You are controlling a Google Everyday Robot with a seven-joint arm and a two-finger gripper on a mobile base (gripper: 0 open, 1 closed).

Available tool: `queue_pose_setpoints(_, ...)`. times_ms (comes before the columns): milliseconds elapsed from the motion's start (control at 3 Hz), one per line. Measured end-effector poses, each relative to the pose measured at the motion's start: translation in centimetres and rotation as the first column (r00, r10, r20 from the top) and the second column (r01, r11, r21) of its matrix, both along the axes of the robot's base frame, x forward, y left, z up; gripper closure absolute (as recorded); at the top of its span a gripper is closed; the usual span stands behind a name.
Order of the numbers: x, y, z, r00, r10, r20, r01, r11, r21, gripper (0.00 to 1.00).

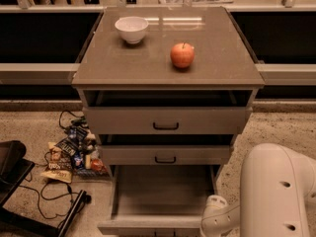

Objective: Open bottom drawer

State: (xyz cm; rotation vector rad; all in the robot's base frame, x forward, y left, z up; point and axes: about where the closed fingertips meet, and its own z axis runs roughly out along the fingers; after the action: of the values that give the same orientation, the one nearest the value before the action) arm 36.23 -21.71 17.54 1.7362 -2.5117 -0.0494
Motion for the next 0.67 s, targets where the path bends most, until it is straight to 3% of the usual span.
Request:
queue_pose_setpoints(333,-0.2,-0.12,-0.21,1.0,-0.007,-0.005,0.007,1.0,0.006,0.02)
queue_pose_setpoints(667,-0.95,-0.36,-0.65,0.9993,-0.027,-0.025,0.028,0.999,0.025,0.25)
